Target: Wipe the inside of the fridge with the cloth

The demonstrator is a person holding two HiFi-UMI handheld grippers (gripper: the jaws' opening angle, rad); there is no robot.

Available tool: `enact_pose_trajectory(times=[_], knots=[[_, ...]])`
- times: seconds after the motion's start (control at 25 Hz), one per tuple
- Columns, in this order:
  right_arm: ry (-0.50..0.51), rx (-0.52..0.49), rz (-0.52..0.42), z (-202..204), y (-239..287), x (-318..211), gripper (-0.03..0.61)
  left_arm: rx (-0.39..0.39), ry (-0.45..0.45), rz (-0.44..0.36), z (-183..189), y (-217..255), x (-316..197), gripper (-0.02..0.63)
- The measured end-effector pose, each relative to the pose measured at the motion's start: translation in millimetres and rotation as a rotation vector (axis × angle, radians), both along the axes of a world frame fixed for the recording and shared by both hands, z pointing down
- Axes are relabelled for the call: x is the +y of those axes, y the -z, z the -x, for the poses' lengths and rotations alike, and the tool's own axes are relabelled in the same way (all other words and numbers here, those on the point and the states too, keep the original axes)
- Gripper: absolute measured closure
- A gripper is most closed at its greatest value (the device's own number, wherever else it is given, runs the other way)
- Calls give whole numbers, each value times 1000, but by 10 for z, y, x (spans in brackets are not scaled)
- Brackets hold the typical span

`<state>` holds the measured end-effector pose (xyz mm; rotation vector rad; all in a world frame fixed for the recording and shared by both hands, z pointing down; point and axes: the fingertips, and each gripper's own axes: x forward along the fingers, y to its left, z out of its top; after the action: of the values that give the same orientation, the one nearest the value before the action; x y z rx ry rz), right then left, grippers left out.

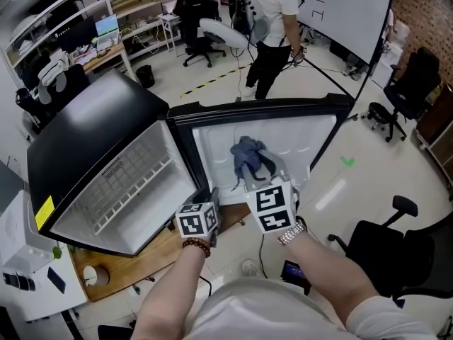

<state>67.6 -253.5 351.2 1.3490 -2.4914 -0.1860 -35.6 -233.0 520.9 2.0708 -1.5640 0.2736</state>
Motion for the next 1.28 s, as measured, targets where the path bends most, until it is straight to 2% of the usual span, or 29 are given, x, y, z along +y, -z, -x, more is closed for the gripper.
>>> enact_pose_trajectory(times=[0.72,1.28], knots=[[-227,-2,4,-1228,-49,-209,466,2,17,-2,25,-11,-2,511],[-344,0,-12,-1974,-33,-237,466,8,36,-9,34,-13,8,512]])
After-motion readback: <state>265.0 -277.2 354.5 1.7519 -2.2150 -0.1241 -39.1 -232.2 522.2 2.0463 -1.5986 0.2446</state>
